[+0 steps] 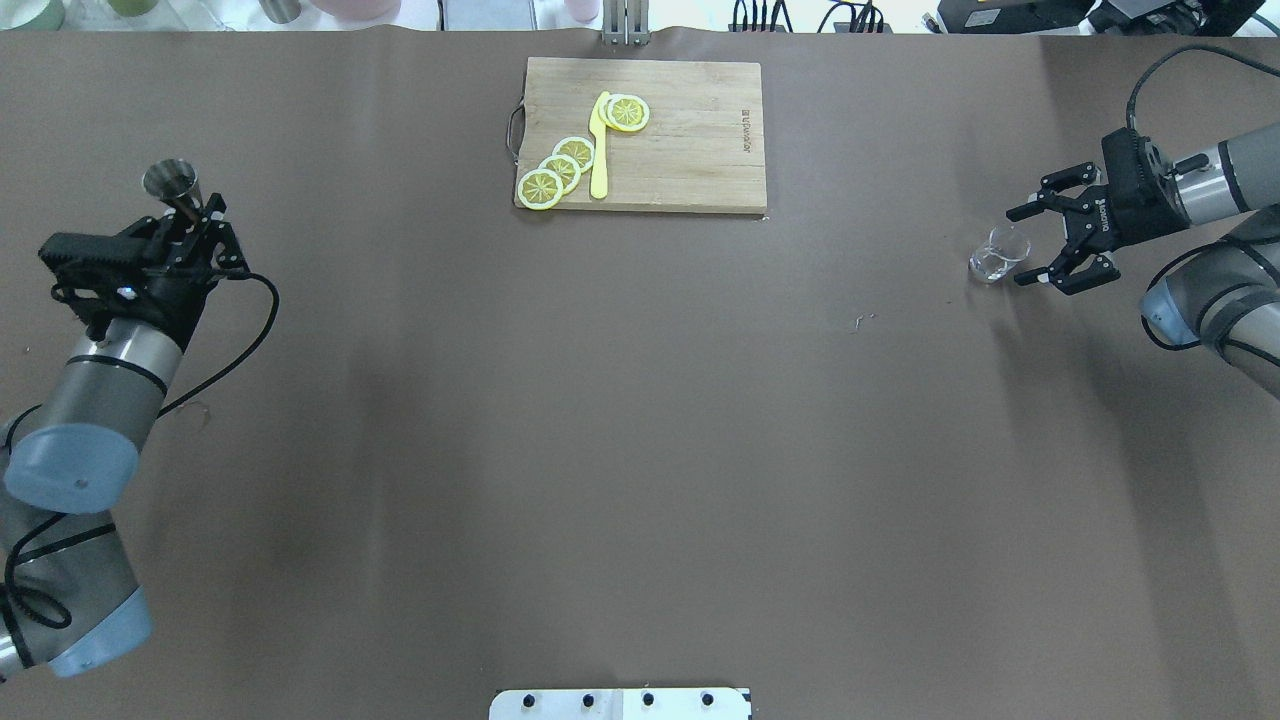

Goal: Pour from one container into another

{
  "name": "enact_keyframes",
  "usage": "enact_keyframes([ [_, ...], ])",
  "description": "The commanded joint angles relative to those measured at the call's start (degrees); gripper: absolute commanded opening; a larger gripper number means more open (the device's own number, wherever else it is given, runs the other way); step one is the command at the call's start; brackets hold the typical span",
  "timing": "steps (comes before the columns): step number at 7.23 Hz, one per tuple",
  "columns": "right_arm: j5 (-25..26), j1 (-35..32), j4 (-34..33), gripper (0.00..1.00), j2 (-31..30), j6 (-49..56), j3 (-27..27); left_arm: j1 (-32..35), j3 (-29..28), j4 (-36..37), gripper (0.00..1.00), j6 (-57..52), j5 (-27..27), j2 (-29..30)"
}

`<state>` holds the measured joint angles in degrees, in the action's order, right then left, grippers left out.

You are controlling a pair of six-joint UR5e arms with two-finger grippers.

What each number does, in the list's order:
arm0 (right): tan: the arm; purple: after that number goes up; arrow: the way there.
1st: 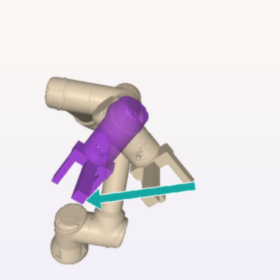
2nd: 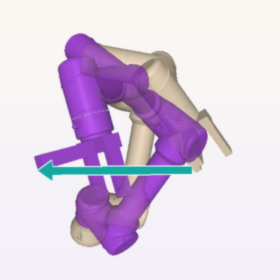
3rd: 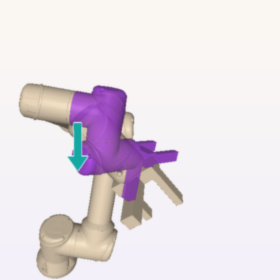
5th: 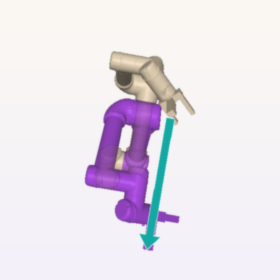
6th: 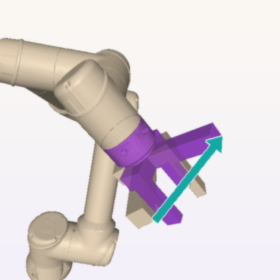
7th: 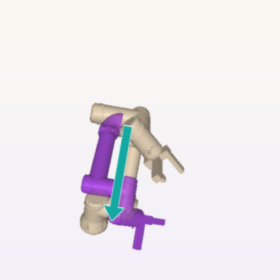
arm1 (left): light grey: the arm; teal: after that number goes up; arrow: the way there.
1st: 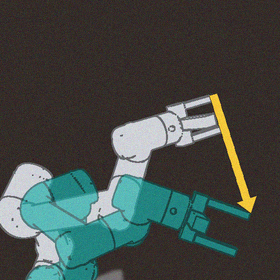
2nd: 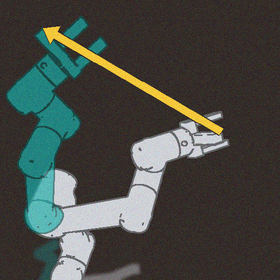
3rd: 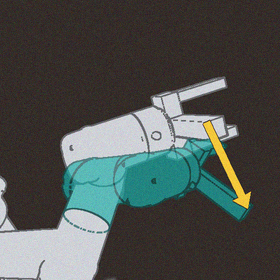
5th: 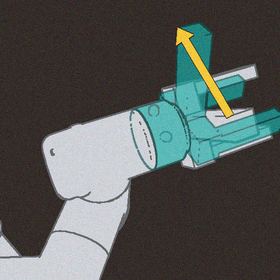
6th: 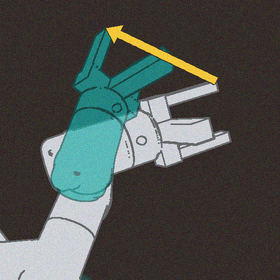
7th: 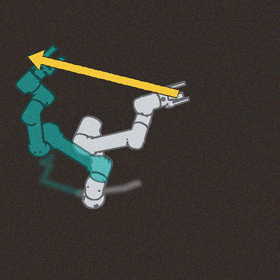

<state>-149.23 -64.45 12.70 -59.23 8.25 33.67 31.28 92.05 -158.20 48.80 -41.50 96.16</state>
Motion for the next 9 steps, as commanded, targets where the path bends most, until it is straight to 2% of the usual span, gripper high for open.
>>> enact_keyframes([
  [1,-0.01,0.02,-0.57,0.91,0.43,0.01,-0.18,5.96,-1.6,3.42,0.0,-7.19,-6.02,9.53],
  [5,0.08,0.37,-1.36,0.87,1.48,0.01,-1.5,12.39,-14.59,3.52,0.0,-12.22,-17.89,26.94],
  [7,0.08,0.46,-1.36,0.79,1.48,0.01,-1.5,12.58,-21.0,3.6,0.0,-12.76,-20.97,33.8],
  [8,0.08,0.64,-1.36,0.78,1.48,0.01,-1.5,12.31,-23.91,3.87,0.0,-13.2,-21.25,37.22],
  [9,0.0,0.64,-1.36,0.72,1.48,0.01,-1.5,11.53,-26.37,5.61,0.0,-15.29,-21.16,39.78],
])
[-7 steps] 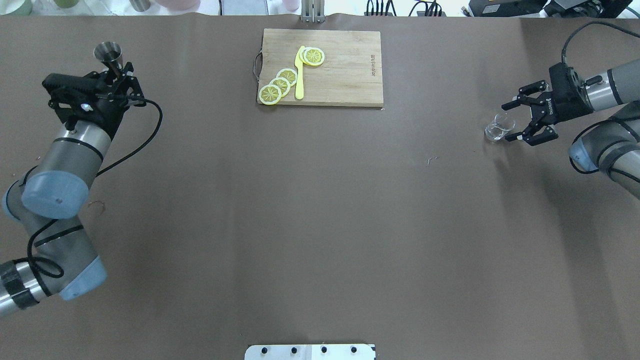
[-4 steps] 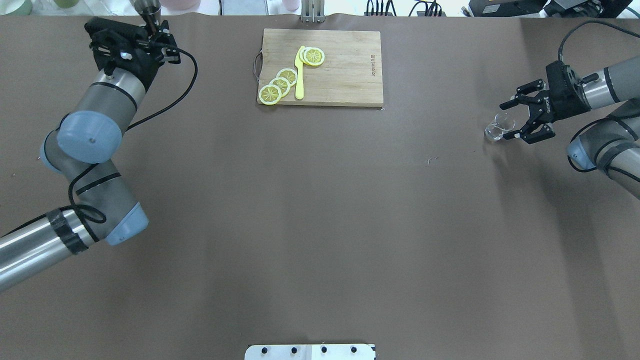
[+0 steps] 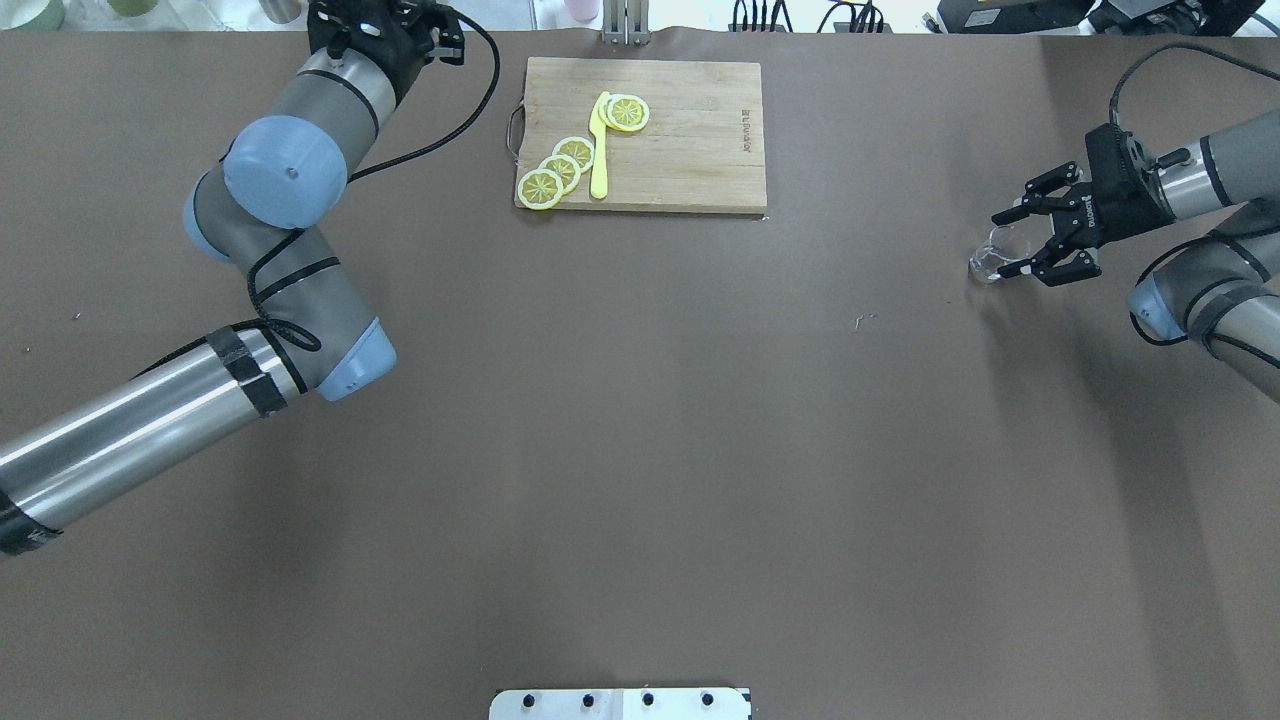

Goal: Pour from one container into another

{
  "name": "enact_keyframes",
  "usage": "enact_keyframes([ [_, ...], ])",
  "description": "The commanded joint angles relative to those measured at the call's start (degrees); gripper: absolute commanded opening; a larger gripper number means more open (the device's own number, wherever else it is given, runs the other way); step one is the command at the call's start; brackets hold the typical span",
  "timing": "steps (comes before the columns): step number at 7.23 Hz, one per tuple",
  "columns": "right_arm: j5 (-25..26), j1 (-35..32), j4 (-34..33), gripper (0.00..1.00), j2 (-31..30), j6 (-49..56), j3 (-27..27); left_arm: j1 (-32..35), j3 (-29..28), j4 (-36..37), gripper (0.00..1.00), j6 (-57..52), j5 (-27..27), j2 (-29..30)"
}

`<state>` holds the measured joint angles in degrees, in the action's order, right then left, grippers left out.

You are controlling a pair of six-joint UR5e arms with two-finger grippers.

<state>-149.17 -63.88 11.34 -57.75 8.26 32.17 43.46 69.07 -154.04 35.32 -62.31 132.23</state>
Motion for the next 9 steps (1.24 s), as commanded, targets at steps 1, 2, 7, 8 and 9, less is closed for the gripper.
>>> enact_keyframes([
  [1,-0.07,0.07,0.0,0.56,0.0,0.0,0.0,-1.96,-4.2,3.72,0.0,-3.75,-0.26,4.86],
  [2,-0.24,0.07,0.09,0.35,0.0,0.0,0.08,-3.89,-4.3,4.7,0.0,-3.77,-0.26,5.05],
  [7,-4.64,-5.1,-10.76,0.0,0.01,-0.53,7.88,-11.28,-7.1,8.05,0.0,-3.85,1.41,10.75],
  [8,-4.29,-6.07,-17.95,0.0,-0.26,-0.53,12.95,-12.08,-8.59,8.14,0.0,-4.46,1.49,13.72],
  [9,-3.16,-6.69,-26.28,0.0,-0.35,-0.27,17.44,-12.96,-9.91,9.53,0.0,-9.26,4.37,16.45],
])
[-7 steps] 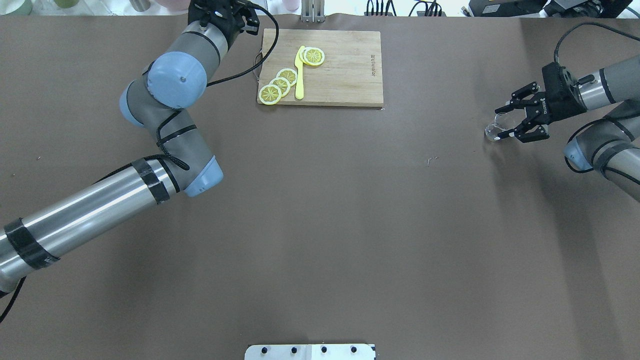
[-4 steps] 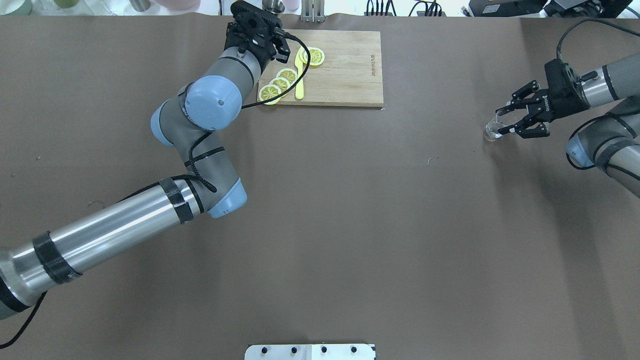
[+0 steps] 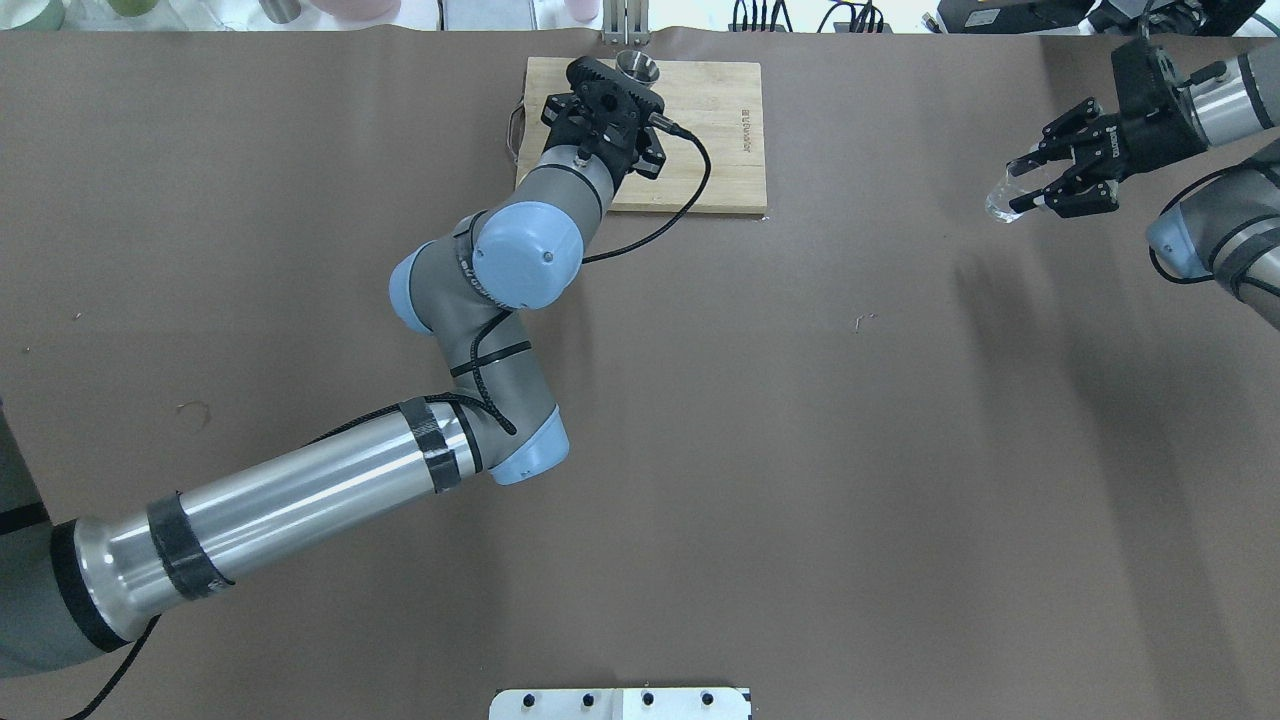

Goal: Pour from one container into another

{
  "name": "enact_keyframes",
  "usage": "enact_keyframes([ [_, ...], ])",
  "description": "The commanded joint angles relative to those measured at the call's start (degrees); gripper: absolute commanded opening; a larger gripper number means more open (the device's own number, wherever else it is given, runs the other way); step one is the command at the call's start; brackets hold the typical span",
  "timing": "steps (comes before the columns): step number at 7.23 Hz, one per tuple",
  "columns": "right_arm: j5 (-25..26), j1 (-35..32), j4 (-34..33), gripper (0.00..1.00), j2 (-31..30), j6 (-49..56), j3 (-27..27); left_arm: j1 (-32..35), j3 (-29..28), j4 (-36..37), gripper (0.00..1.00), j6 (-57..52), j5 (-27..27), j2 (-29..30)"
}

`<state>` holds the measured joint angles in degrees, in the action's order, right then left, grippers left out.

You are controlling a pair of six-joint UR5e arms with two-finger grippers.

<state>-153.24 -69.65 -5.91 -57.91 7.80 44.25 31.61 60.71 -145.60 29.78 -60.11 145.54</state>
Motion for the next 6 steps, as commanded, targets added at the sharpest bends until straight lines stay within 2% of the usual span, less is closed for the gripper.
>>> enact_keyframes([
  [1,5.01,-1.36,-16.78,0.0,-0.45,0.46,10.71,-2.15,-3.21,2.06,0.0,-7.16,8.8,5.26],
  [2,8.19,-1.19,-24.25,0.0,-0.62,0.63,15.9,-2.51,-4.88,2.07,0.0,-7.89,9.3,7.63],
  [3,9.09,-1.27,-30.07,0.0,-0.63,0.72,20.65,-3.21,-6.81,2.07,0.0,-8.24,10.0,10.27],
  [6,10.07,-0.66,-33.9,0.0,-1.15,0.72,28.84,-3.83,-9.55,2.33,0.0,-12.98,10.45,13.11],
])
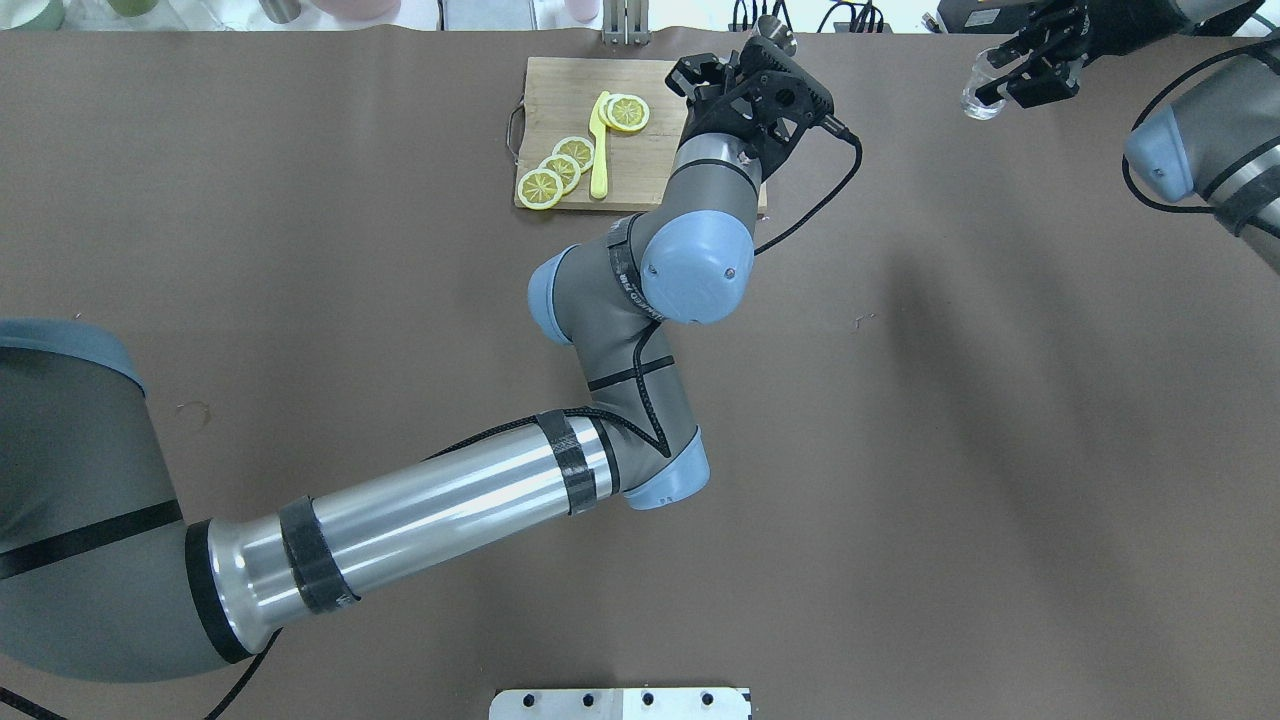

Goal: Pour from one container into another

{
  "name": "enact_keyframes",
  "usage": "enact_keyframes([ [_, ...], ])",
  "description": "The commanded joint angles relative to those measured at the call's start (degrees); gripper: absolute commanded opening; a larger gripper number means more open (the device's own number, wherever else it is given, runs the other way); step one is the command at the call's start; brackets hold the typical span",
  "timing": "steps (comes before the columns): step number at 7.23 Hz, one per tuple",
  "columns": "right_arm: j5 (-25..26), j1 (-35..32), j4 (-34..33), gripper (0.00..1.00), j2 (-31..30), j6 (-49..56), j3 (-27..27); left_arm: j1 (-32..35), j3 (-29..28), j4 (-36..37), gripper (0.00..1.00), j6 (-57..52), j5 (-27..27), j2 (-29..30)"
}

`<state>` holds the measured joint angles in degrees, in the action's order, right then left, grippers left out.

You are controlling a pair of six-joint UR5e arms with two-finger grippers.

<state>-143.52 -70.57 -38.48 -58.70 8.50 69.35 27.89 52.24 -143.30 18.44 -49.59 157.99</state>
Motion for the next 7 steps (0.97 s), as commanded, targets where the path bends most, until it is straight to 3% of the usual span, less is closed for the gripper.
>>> enact_keyframes([
  [1,-0.52,-0.26,-2.29,0.0,-0.45,-0.32,6.73,-0.03,-1.43,0.04,0.0,-1.65,-0.24,0.57],
  [5,-0.53,-0.71,-18.78,0.0,-2.73,0.03,20.97,-0.02,-1.78,0.13,0.0,-1.83,-0.07,0.57],
  [7,-0.62,-2.81,-19.35,0.0,-3.25,0.38,21.17,-0.02,-2.48,1.35,0.0,-3.58,0.19,1.26],
])
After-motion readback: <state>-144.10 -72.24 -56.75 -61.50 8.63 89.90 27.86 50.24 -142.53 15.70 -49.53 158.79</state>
